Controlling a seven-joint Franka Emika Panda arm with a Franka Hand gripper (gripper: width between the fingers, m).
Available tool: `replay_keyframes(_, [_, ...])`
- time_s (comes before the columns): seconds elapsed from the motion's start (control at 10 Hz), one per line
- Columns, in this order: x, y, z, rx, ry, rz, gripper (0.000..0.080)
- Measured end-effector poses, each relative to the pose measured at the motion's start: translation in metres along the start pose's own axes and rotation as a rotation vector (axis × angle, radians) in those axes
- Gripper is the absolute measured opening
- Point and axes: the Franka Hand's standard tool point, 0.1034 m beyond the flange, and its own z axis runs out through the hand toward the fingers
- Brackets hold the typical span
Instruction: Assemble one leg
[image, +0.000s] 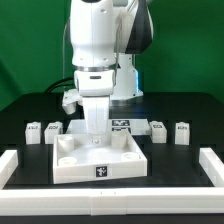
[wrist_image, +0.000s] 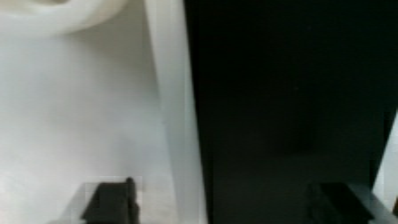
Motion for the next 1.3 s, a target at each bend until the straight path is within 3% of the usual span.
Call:
replay_keyframes(0.1, [0.000, 0.000, 0.000, 0.000, 0.000, 0.000, 0.0399])
replay_keyframes(0.2, [0.000, 0.000, 0.000, 0.000, 0.000, 0.001, 0.0197])
replay_keyframes(0.3, [0.000, 0.000, 0.000, -0.001, 0.000, 0.000, 0.0074])
replay_keyframes(1.2, [0.000, 0.001, -0.001, -0.004, -0.001, 0.005, 0.0060])
replay_keyframes(1.3, [0.013, 0.004, -0.001, -0.004, 0.003, 0.070, 0.0060])
